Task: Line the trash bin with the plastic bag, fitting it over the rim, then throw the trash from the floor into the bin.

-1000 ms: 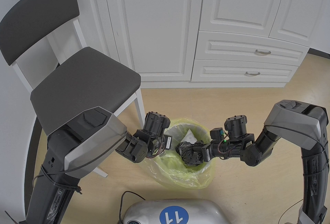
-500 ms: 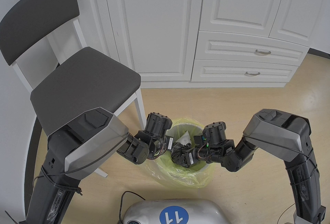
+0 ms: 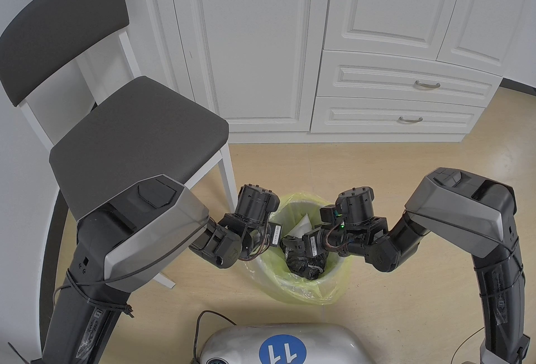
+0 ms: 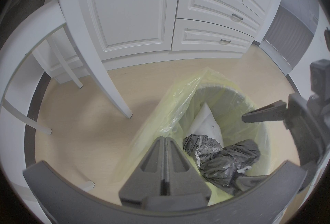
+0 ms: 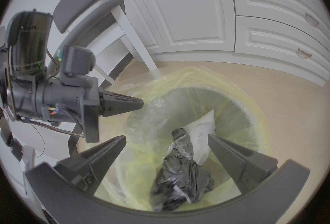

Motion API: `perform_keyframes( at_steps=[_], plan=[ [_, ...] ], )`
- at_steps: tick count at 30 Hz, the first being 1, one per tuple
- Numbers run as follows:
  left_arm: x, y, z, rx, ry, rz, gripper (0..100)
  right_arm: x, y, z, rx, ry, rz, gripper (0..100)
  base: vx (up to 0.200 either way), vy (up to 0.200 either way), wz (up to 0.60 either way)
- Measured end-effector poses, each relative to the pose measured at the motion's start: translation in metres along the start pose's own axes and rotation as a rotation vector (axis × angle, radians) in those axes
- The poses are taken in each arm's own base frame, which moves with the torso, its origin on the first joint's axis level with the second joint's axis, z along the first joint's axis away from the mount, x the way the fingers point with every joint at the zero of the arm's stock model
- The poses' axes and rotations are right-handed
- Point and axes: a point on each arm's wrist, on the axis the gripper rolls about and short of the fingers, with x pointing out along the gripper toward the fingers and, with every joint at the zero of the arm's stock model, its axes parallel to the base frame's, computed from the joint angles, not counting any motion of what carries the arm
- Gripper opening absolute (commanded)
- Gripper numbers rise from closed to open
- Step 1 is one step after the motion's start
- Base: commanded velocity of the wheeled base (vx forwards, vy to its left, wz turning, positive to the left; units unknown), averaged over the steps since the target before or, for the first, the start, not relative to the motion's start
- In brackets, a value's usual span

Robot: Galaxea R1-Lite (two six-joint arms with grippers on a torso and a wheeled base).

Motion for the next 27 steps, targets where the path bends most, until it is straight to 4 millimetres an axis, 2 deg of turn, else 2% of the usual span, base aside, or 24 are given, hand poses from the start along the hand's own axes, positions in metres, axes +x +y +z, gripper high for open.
perform_keyframes(
  at_steps=[9,15,27],
  plan=[
    [0.006,0.013,0.004,-0.022,-0.019,0.021,0,-0.017,0.0,0.016,-0.007,-0.057,-0.004,100,0.0,0.0,0.0],
    [0.011,0.024,0.009,-0.038,-0.032,0.041,0,-0.022,-0.017,0.026,0.006,-0.089,-0.041,100,0.0,0.0,0.0],
    [0.032,0.043,0.001,-0.053,-0.011,0.079,0,-0.019,-0.058,0.035,0.038,-0.1,-0.114,100,0.0,0.0,0.0]
  ],
)
